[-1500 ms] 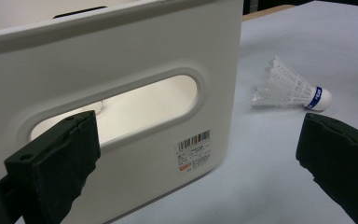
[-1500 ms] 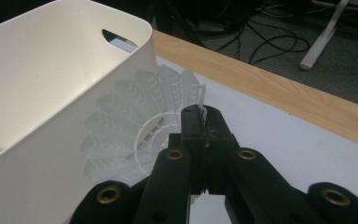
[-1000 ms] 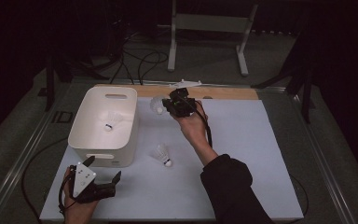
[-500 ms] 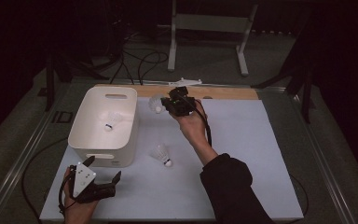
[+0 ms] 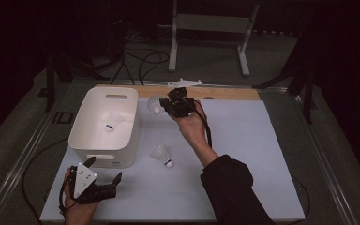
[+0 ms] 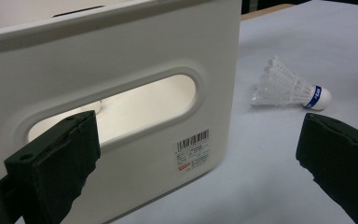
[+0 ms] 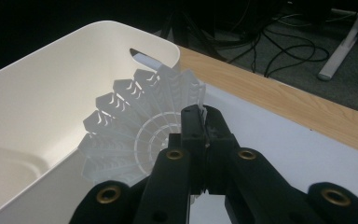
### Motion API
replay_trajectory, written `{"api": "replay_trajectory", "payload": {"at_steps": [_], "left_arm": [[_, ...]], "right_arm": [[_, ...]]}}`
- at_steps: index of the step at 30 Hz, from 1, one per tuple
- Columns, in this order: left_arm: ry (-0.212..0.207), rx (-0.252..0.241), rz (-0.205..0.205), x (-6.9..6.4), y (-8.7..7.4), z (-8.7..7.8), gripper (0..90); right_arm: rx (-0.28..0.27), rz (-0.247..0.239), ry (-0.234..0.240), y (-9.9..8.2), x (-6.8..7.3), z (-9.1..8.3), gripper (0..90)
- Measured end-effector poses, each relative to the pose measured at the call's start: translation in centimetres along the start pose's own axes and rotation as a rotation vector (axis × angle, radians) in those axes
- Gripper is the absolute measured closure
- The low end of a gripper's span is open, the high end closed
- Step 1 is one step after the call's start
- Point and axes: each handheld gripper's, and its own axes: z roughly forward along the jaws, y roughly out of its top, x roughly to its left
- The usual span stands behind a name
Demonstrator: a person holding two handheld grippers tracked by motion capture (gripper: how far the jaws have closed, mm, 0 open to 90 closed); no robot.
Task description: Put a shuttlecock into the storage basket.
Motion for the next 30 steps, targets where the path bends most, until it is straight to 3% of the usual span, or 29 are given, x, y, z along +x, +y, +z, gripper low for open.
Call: {"api": "replay_trajectory", "payload": {"at_steps": [30], "left_arm": [[-0.001, 0.001, -0.002, 0.0, 0.0, 0.0, 0.2]], "right_arm": [[-0.029, -0.015, 0.041, 0.9, 1.6, -0.4, 89.4]]}}
